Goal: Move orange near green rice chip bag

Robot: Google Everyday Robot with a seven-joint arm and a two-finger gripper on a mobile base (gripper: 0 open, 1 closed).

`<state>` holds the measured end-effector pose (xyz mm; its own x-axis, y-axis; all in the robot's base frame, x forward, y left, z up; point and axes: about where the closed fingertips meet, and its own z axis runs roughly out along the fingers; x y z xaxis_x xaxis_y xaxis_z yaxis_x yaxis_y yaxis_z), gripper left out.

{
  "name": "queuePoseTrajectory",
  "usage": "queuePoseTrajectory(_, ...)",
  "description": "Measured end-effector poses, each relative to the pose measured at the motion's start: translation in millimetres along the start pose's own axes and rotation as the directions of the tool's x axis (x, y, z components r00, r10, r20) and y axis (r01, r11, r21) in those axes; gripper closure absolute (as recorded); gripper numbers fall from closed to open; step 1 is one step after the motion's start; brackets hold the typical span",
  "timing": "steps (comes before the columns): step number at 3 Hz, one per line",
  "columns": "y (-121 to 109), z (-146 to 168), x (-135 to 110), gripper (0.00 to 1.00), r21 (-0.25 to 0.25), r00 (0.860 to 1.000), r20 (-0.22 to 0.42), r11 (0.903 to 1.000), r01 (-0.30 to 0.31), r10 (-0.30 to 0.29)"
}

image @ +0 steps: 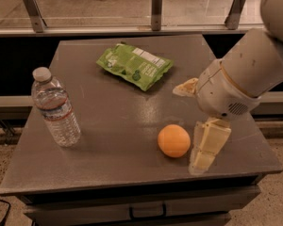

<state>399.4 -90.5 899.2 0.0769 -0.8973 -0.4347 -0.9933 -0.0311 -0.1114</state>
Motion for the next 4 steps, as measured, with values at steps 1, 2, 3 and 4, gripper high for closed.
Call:
queuePoseTrajectory(1, 7, 24, -3, 0.0, -0.04, 1.0, 0.008, 0.9989, 0.024, -0.023)
queuePoseTrajectory(2, 6, 48, 3, 0.03, -0.066, 0.999, -0.007, 0.9972, 0.034, -0.035)
queuePoseTrajectory(3, 3, 56, 8, 0.26, -0.07, 0.999, -0.015, 0.997, 0.035, -0.036)
queuePoseTrajectory(4, -3, 59, 14, 0.49, -0.061, 0.999, -0.027, 0.9977, 0.03, -0.032)
